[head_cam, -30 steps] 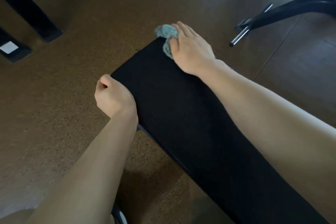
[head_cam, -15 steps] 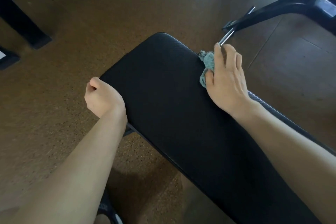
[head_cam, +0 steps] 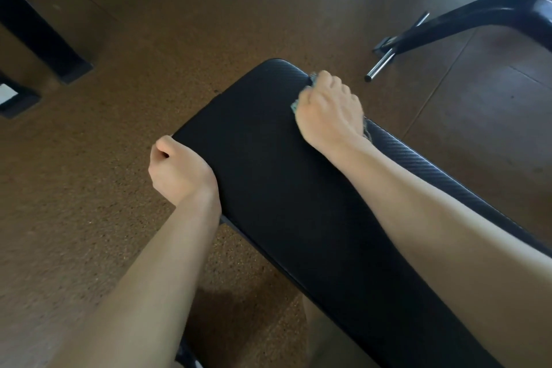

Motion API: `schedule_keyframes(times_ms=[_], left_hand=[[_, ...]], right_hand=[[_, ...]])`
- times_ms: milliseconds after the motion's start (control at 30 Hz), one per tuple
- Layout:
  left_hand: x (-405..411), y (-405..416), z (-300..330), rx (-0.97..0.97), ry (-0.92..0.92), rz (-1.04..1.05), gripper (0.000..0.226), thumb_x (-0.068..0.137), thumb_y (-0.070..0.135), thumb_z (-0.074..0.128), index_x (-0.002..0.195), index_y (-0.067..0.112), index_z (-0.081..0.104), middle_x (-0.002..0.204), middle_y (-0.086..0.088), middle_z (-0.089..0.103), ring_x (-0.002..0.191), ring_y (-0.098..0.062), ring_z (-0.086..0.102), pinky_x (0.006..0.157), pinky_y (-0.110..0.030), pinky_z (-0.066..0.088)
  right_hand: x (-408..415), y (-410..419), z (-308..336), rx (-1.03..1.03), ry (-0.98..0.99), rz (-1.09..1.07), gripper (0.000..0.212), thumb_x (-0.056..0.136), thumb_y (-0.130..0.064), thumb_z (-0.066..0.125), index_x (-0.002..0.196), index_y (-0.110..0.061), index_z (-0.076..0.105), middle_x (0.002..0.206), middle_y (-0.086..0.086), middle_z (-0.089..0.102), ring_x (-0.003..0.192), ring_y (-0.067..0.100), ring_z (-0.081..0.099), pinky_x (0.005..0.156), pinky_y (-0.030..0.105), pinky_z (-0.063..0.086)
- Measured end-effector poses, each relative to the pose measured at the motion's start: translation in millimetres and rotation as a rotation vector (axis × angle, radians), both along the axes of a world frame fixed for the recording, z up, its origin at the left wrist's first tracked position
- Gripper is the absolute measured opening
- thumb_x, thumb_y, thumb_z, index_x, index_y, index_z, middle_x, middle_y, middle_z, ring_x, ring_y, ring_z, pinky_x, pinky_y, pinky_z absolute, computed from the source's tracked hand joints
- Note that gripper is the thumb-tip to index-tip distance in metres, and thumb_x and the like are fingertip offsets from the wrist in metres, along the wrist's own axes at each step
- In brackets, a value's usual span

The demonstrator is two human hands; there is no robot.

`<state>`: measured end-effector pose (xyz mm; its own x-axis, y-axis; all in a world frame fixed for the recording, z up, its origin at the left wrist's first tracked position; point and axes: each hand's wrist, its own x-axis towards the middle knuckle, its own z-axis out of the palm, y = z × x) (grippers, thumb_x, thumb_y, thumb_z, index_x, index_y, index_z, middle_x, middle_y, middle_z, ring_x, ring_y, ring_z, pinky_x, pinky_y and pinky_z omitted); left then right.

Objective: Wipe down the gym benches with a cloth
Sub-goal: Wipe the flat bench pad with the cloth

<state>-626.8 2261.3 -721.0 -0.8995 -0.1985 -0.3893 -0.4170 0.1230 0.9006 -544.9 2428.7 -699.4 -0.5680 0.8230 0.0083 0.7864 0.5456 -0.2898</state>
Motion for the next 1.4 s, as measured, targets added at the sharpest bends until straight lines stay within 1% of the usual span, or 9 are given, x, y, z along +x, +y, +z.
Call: schedule_keyframes(times_ms=[267,467,567,800,933,1067,1200,1267,1400], left_hand=[[-1,-1,4,-0.003,-0.030,-0.006,0.038,0.100,0.032,0.033,0.064,0.026,0.040,0.061,0.009,0.040,0.055,-0.009,0.034,0.058,-0.030,0.032],[-1,-2,0,0.042,-0.018,-0.030,0.037,0.102,0.033,0.033,0.068,0.024,0.043,0.063,0.009,0.040,0.055,-0.008,0.036,0.060,-0.030,0.034],[-1,-3,-1,0.069,-0.010,-0.032,0.034,0.101,0.031,0.033,0.077,0.013,0.048,0.066,0.009,0.042,0.057,-0.009,0.038,0.060,-0.028,0.035],[-4,-3,-2,0.035,-0.010,-0.019,0.035,0.103,0.030,0.032,0.071,0.028,0.046,0.069,0.009,0.047,0.059,-0.009,0.040,0.060,-0.029,0.036],[-6,-4,2,0.074,-0.048,-0.014,0.037,0.105,0.029,0.029,0.095,0.021,0.065,0.091,0.002,0.063,0.076,-0.014,0.056,0.070,-0.031,0.043],[-8,-21,16,0.246,-0.277,-0.143,0.032,0.105,0.034,0.040,0.097,0.023,0.070,0.089,-0.004,0.076,0.084,-0.023,0.070,0.066,-0.030,0.051],[-22,-51,23,0.457,-0.401,-0.339,0.052,0.107,0.050,0.030,0.125,0.019,0.068,0.108,-0.009,0.079,0.099,-0.025,0.075,0.076,-0.036,0.056],[-22,-58,25,0.437,-0.388,-0.328,0.050,0.108,0.050,0.030,0.125,0.020,0.066,0.104,-0.006,0.079,0.089,-0.021,0.077,0.064,-0.029,0.057],[-5,-66,29,0.360,-0.389,-0.355,0.038,0.107,0.048,0.035,0.120,0.029,0.067,0.106,-0.001,0.074,0.097,-0.020,0.070,0.068,-0.031,0.054]], right_hand=[[0,-3,-7,0.015,0.001,0.225,0.056,0.106,-0.037,0.026,0.154,-0.009,0.030,0.151,0.009,0.043,0.137,0.030,0.043,0.115,0.041,0.031],[93,-23,-8,-0.004,-0.033,0.038,0.056,0.104,-0.037,0.025,0.152,-0.009,0.032,0.151,0.009,0.041,0.141,0.029,0.038,0.121,0.045,0.027],[65,-21,-5,-0.007,-0.075,0.001,0.054,0.106,-0.033,0.031,0.152,-0.004,0.030,0.150,0.014,0.042,0.138,0.033,0.038,0.121,0.045,0.025],[-52,-23,-3,-0.046,-0.084,0.073,0.064,0.103,-0.034,0.024,0.155,0.002,0.022,0.160,0.023,0.027,0.148,0.039,0.024,0.125,0.049,0.016],[-84,-56,4,-0.061,-0.130,0.267,0.067,0.106,-0.037,0.019,0.162,-0.001,0.009,0.171,0.021,0.000,0.158,0.035,-0.004,0.129,0.046,-0.001],[-63,-114,1,-0.022,-0.064,0.576,0.063,0.106,-0.034,0.021,0.163,-0.005,0.016,0.172,0.015,0.006,0.159,0.027,-0.001,0.129,0.041,0.000],[14,-140,2,0.003,-0.040,0.794,0.064,0.105,-0.035,0.019,0.164,-0.011,0.012,0.173,0.008,0.005,0.159,0.021,-0.001,0.129,0.040,0.005],[60,-145,1,0.040,-0.086,0.858,0.063,0.106,-0.034,0.026,0.165,-0.014,0.011,0.173,0.005,0.004,0.159,0.018,-0.003,0.129,0.040,0.008],[107,-144,0,0.166,-0.198,0.951,0.064,0.104,-0.028,0.033,0.164,-0.012,0.017,0.172,0.008,0.008,0.159,0.023,0.004,0.128,0.045,0.019]])
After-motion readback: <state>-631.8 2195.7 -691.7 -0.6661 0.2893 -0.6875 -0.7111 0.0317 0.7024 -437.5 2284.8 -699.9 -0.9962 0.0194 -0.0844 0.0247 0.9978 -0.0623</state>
